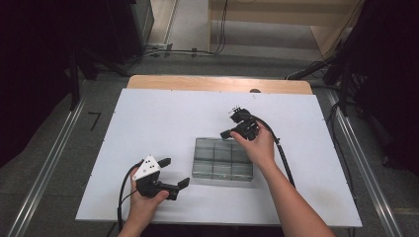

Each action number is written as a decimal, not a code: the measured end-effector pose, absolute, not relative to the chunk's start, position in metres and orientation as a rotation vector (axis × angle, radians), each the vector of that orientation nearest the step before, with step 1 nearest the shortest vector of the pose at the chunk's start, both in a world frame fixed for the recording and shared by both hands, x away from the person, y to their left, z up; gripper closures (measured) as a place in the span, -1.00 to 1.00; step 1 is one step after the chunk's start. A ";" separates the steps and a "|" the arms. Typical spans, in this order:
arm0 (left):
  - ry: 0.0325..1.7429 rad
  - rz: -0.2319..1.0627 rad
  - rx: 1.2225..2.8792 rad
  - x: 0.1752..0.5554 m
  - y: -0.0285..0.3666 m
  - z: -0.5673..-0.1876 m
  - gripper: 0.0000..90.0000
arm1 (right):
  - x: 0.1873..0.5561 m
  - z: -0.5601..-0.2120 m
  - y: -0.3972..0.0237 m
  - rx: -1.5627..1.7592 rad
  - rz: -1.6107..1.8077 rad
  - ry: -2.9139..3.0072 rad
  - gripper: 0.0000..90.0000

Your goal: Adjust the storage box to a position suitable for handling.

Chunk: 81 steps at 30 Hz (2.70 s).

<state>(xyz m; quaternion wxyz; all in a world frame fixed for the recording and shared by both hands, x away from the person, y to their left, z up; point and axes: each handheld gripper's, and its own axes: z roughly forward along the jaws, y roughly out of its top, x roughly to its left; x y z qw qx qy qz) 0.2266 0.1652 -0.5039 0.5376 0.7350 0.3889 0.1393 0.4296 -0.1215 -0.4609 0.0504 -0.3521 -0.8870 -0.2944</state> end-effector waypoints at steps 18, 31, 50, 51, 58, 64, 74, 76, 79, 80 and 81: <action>0.921 0.330 1.750 0.226 0.164 -0.504 -1.00 | 0.396 -0.468 -0.125 -0.994 -0.928 -2.684 0.97; 0.918 0.332 1.757 0.226 0.164 -0.504 -1.00 | 0.382 -0.471 -0.118 -0.908 -0.933 -2.702 0.97; 0.910 0.331 1.754 0.225 0.164 -0.504 -0.98 | 0.362 -0.463 -0.137 -0.975 -1.276 -2.715 0.12; 0.909 0.329 1.753 0.225 0.164 -0.504 -0.96 | 0.360 -0.462 -0.140 -0.975 -1.318 -2.708 0.03; 0.908 0.336 1.759 0.224 0.164 -0.504 -0.96 | 0.341 -0.458 -0.161 -0.877 -1.547 -2.609 -0.41; 0.903 0.338 1.762 0.224 0.163 -0.504 -0.95 | 0.319 -0.455 -0.175 -0.918 -1.642 -2.604 -0.62; 0.891 0.328 1.764 0.224 0.163 -0.504 -0.91 | 0.281 -0.460 -0.209 -0.966 -1.759 -2.571 -0.81; 0.885 0.324 1.768 0.224 0.163 -0.503 -0.89 | 0.275 -0.460 -0.215 -0.978 -1.764 -2.591 -0.81; 0.870 0.320 1.776 0.223 0.163 -0.503 -0.86 | 0.261 -0.458 -0.227 -0.989 -1.776 -2.616 -0.82; 0.869 0.321 1.778 0.223 0.163 -0.502 -0.86 | 0.261 -0.458 -0.227 -0.989 -1.776 -2.616 -0.82; 0.867 0.320 1.776 0.222 0.163 -0.502 -0.82 | 0.254 -0.458 -0.232 -0.982 -1.775 -2.630 -0.82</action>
